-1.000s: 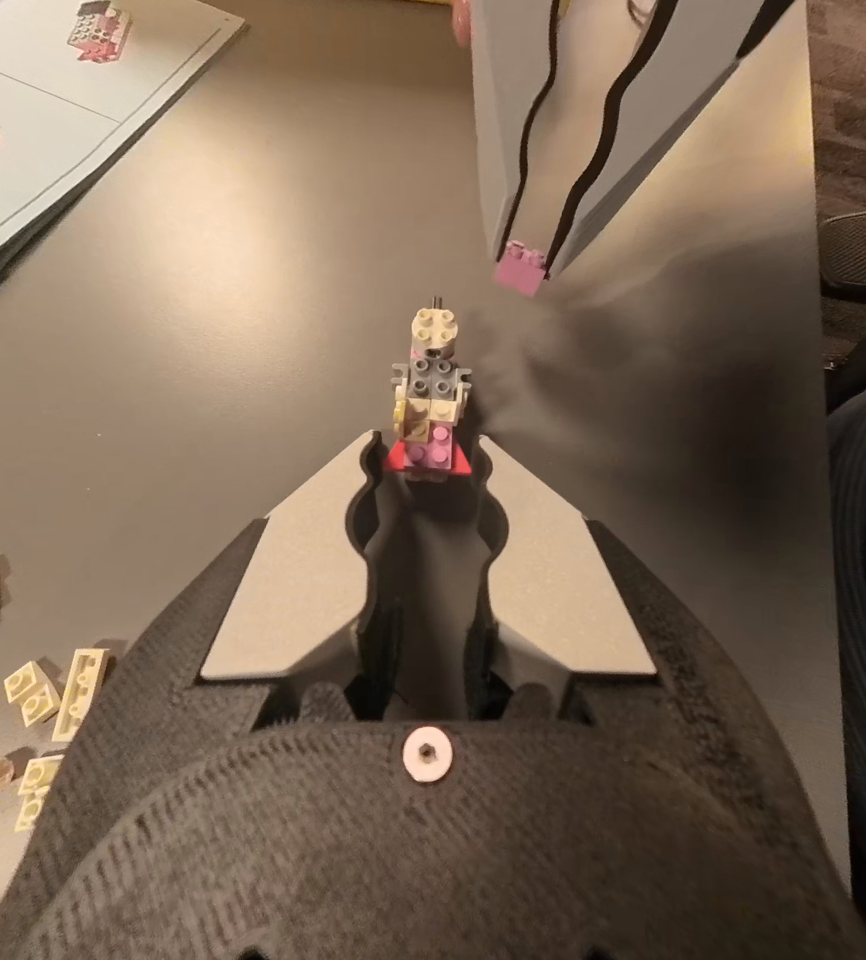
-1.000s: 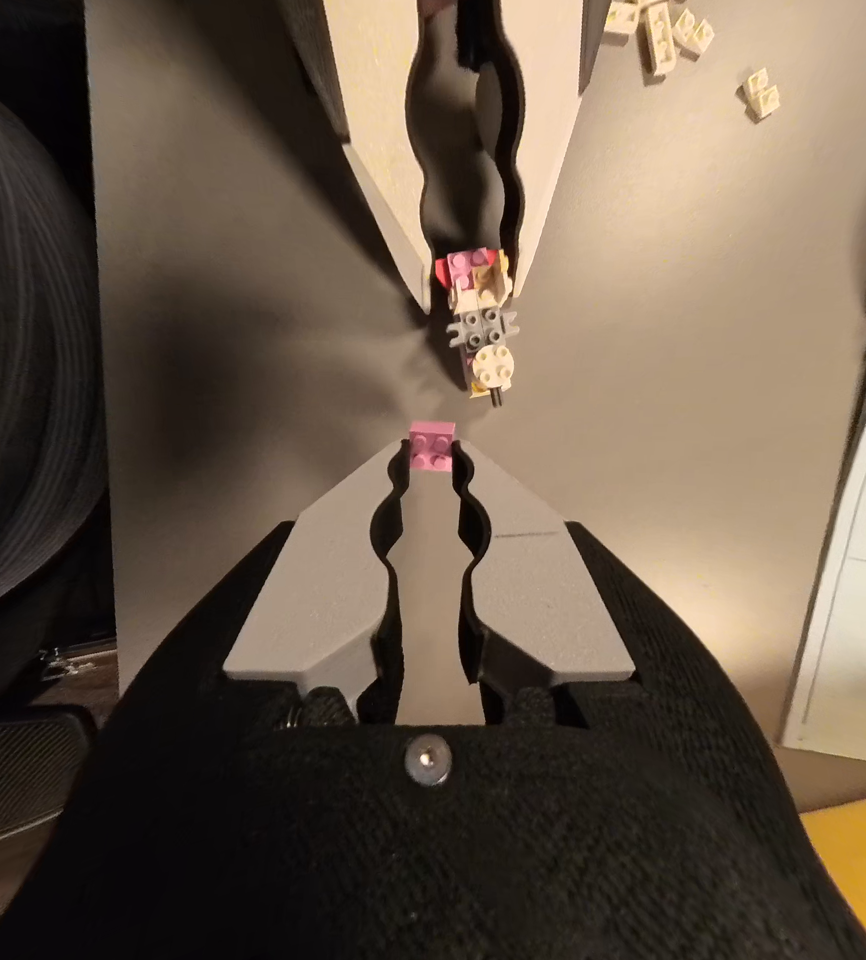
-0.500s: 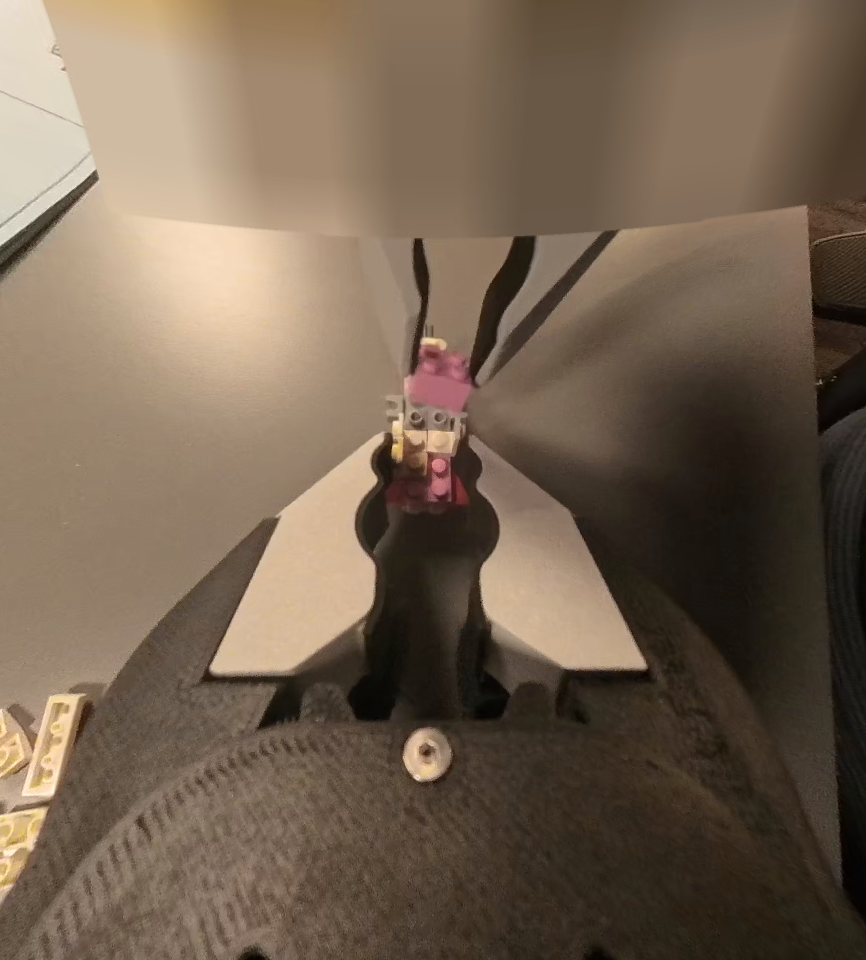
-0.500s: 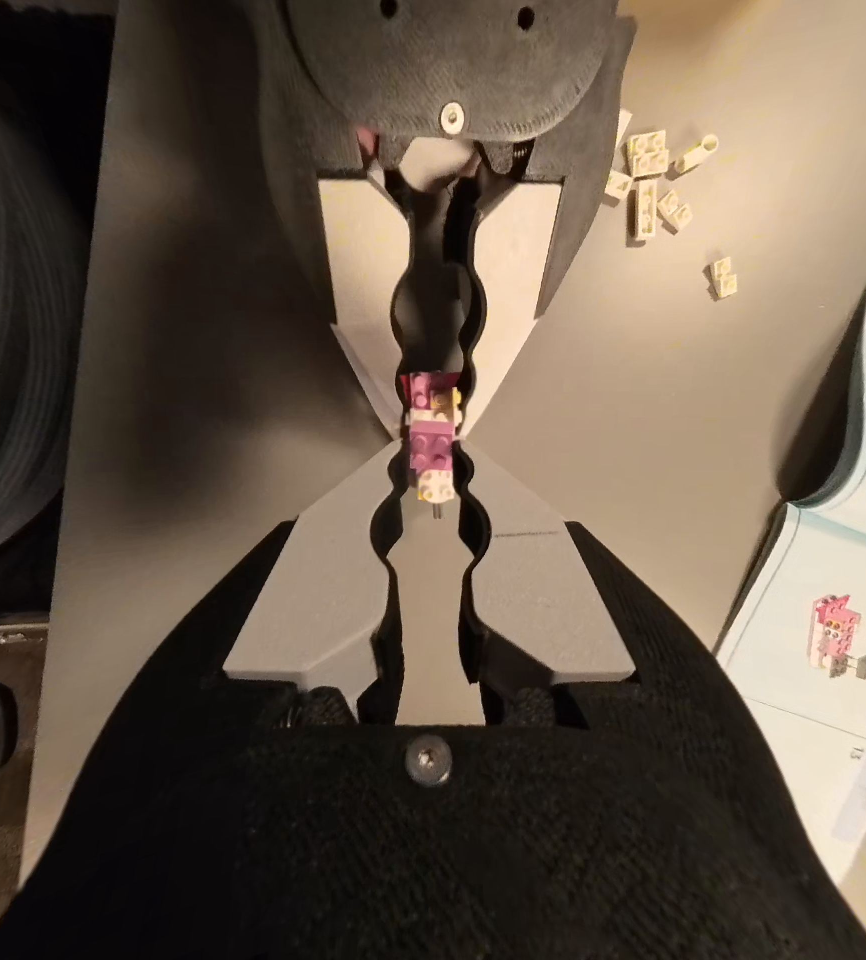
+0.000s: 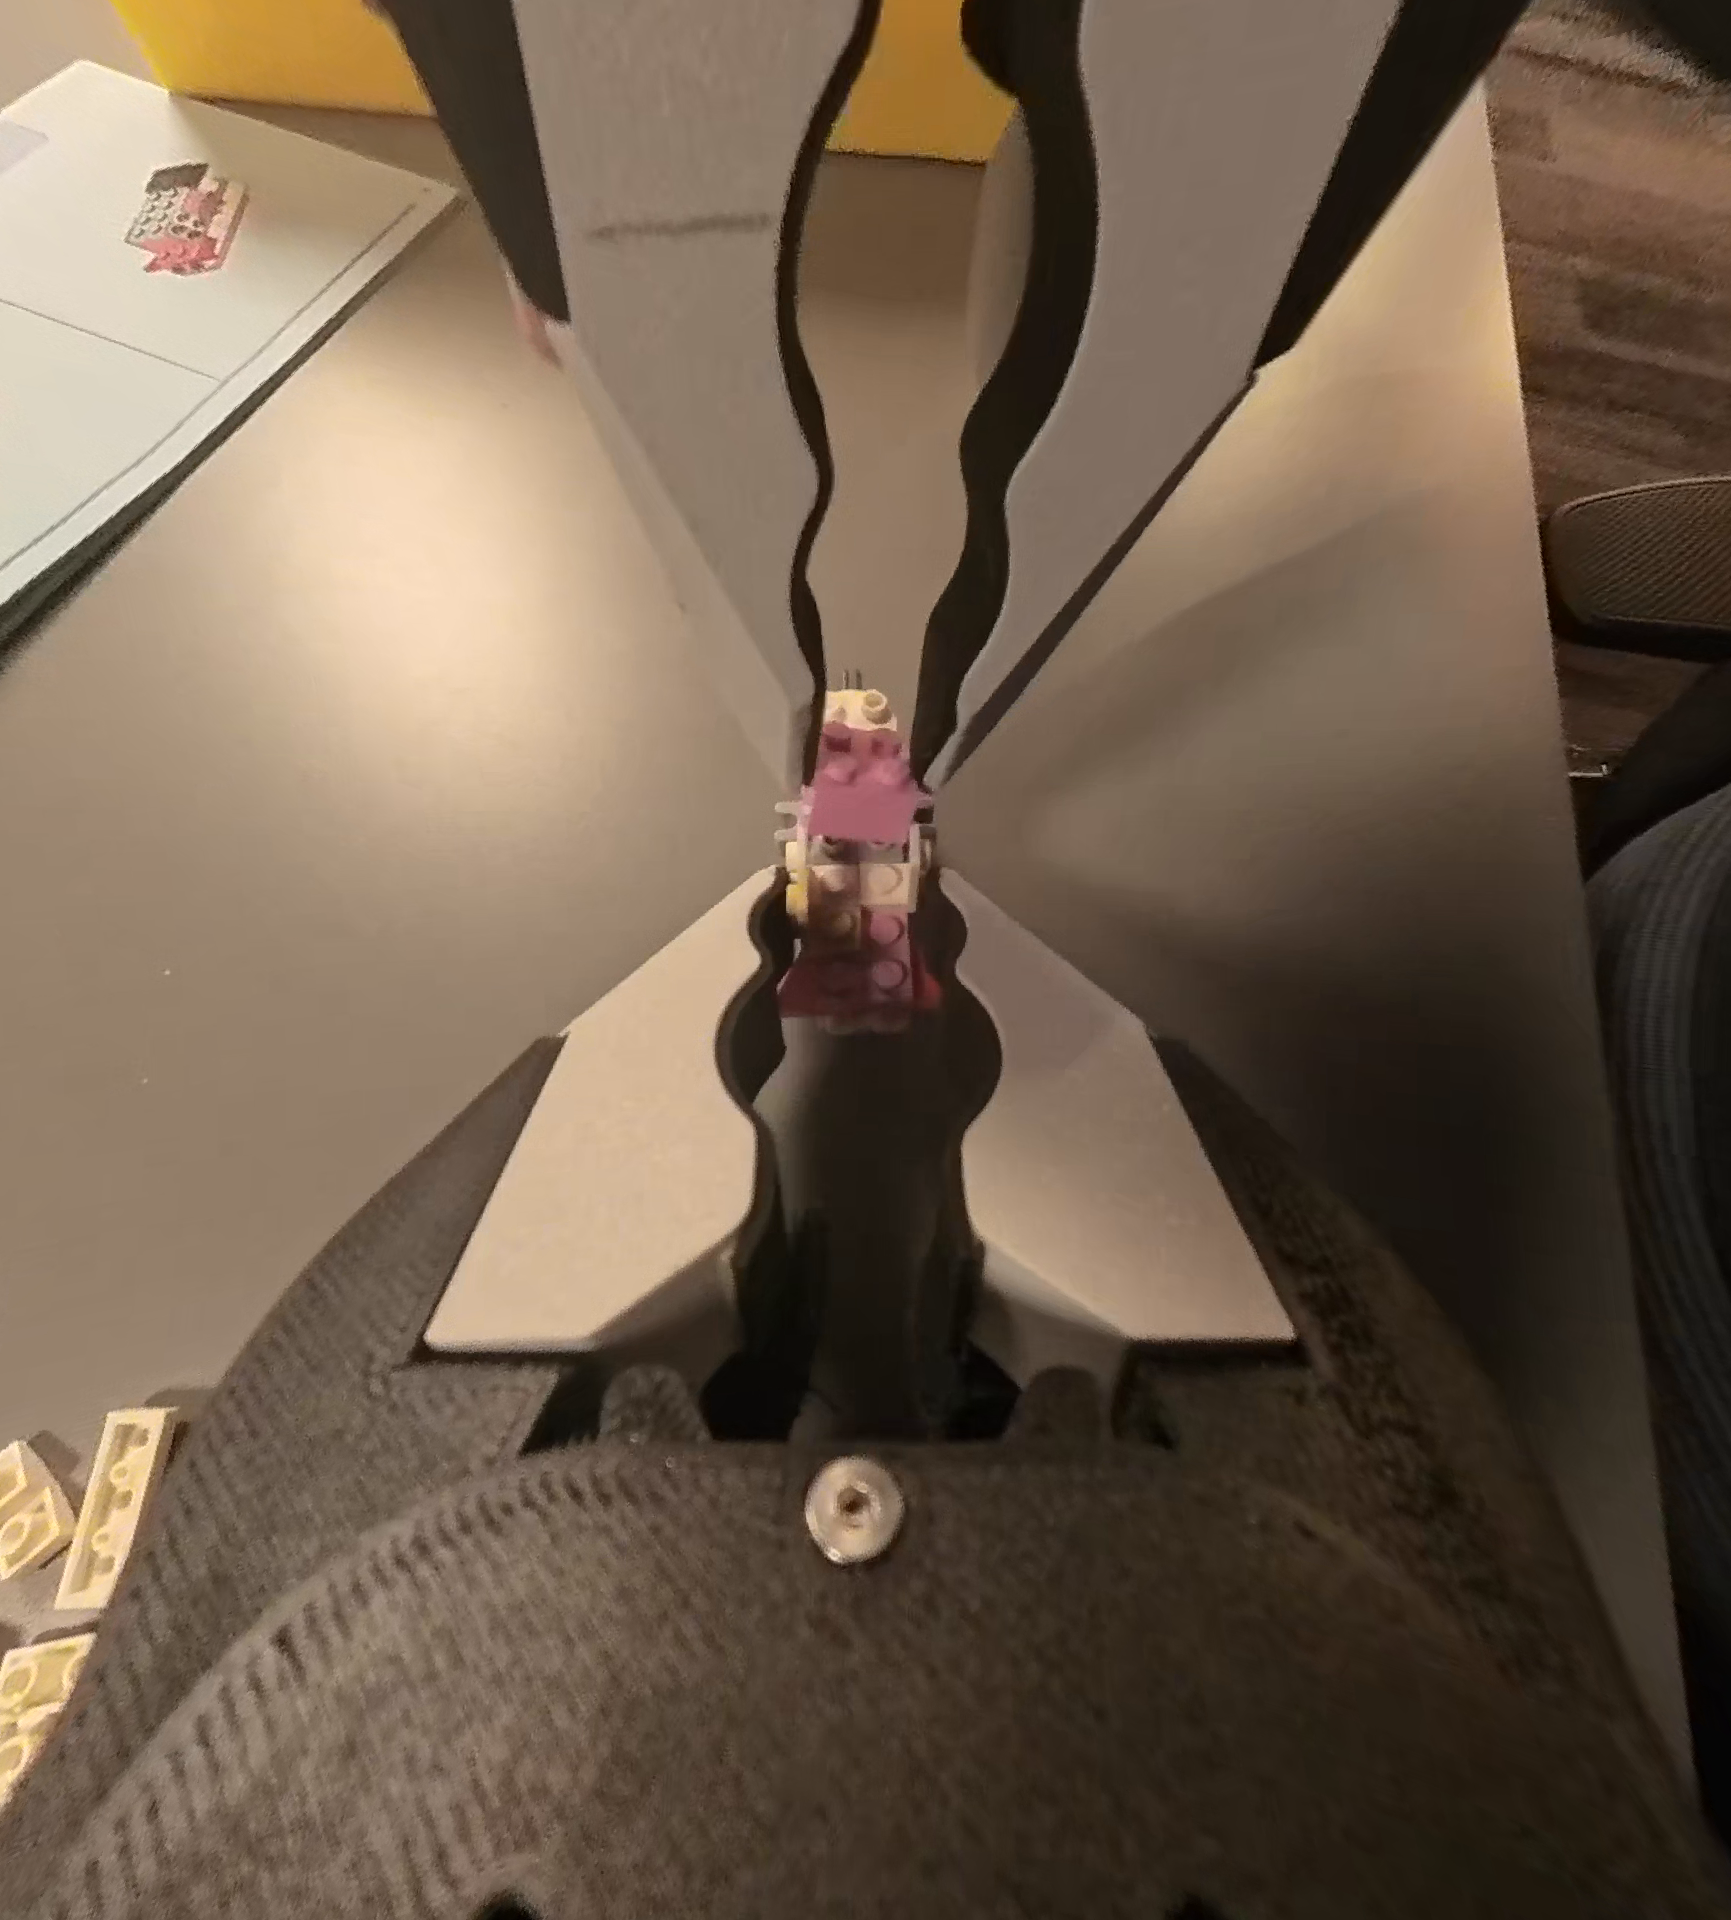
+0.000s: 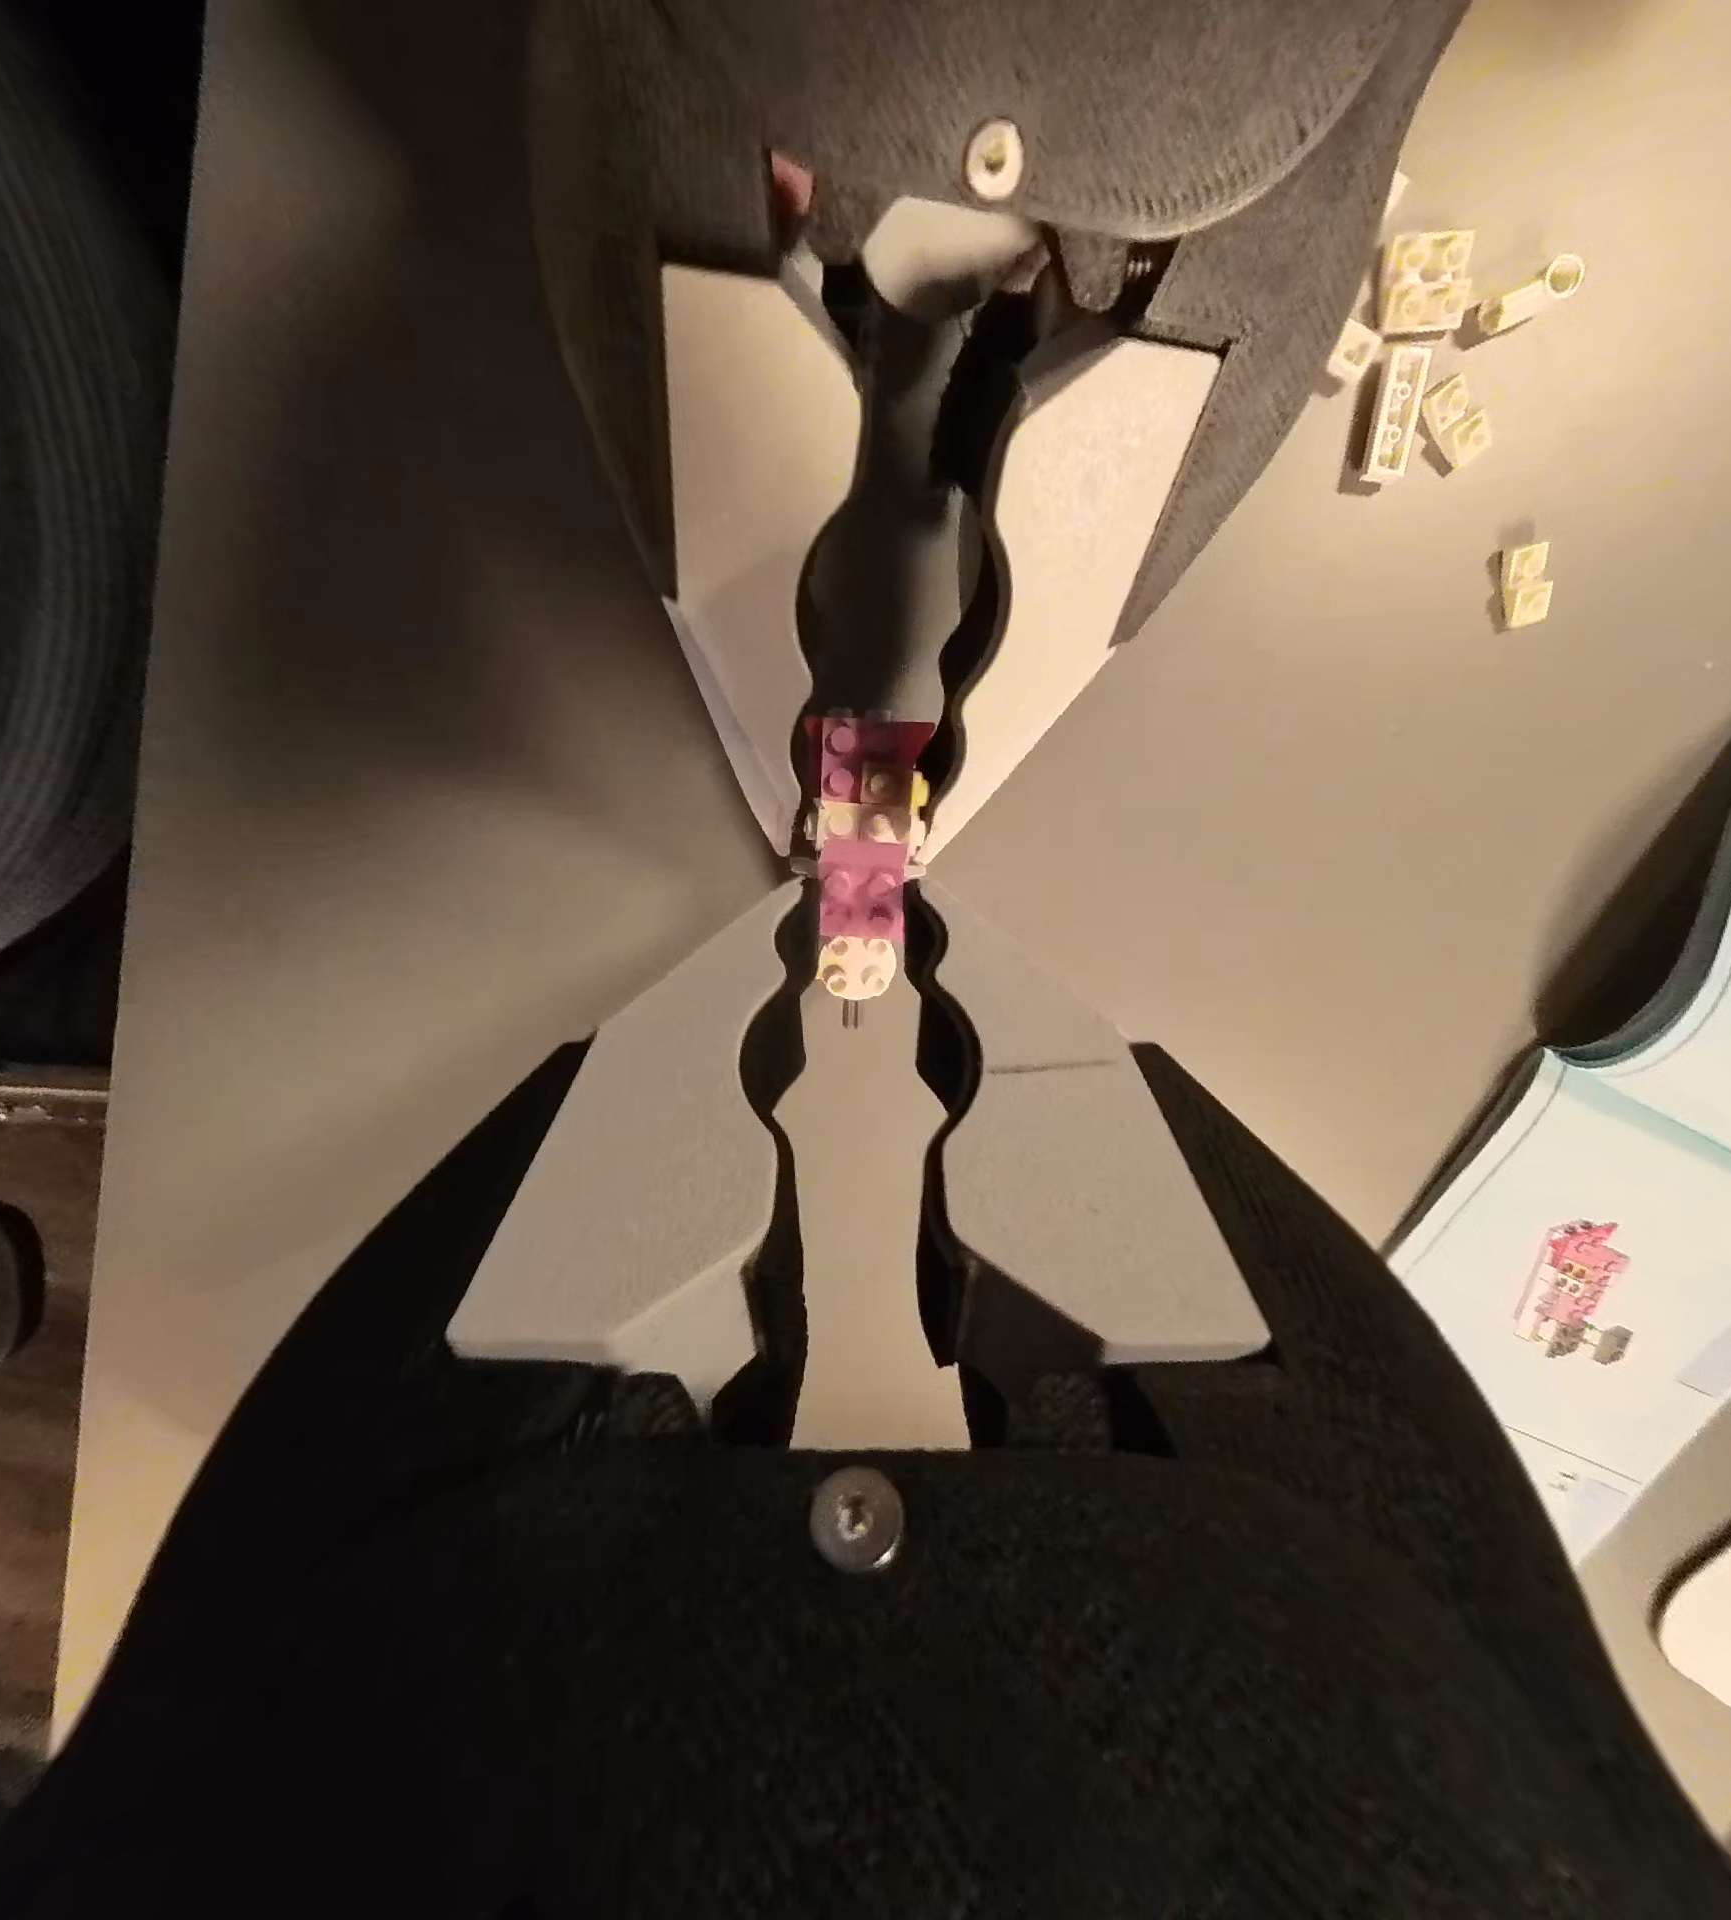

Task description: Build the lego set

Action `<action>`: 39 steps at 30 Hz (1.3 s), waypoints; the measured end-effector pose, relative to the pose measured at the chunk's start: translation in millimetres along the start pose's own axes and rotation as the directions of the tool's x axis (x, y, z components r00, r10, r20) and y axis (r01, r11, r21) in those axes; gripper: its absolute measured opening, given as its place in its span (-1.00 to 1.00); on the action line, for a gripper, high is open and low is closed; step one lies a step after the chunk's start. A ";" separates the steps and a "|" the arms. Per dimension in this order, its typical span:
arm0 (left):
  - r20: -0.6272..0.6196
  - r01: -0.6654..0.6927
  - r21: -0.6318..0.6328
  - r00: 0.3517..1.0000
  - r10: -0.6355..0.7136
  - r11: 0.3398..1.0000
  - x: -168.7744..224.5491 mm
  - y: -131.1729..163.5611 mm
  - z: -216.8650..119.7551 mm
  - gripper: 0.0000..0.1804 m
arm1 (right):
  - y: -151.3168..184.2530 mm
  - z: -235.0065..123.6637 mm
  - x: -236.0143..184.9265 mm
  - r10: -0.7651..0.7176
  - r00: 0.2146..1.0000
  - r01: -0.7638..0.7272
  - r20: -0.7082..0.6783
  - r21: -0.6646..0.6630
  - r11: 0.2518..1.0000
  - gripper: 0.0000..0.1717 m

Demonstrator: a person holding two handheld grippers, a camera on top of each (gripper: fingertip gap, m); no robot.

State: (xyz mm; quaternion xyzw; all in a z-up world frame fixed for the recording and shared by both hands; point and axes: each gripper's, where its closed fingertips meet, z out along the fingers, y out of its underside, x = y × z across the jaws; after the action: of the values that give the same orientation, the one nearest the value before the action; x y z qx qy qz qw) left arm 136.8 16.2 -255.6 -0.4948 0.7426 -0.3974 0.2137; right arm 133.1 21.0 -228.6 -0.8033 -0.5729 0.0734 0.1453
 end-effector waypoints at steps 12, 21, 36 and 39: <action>0.008 0.002 0.023 1.000 -0.002 1.000 -0.8 -2.9 -1.9 -0.75 | 1.2 2.8 1.0 -0.034 0.999 0.034 -0.001 -0.157 0.987 -0.84; 0.006 0.010 0.066 1.000 -0.011 0.998 -1.0 -8.4 -5.8 -0.75 | -3.1 1.8 5.1 0.036 0.999 -0.037 -0.015 -0.063 0.997 -0.81; 0.110 0.123 0.103 0.985 -0.134 0.987 -25.5 -10.4 -16.4 -0.74 | 3.1 -0.9 19.9 -0.090 0.816 0.184 -0.571 0.108 0.977 0.23; 0.103 0.182 0.150 0.975 -0.198 0.972 -29.4 -15.6 -21.7 -0.74 | -4.6 -0.6 29.2 -0.159 0.676 0.285 -0.719 0.056 0.957 0.23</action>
State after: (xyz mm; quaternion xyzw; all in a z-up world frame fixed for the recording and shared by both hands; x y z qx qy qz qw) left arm 142.5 48.0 -232.4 -0.5701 0.6483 -0.4373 0.2520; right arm 138.8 49.8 -225.2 -0.6791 -0.5584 -0.2120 0.4267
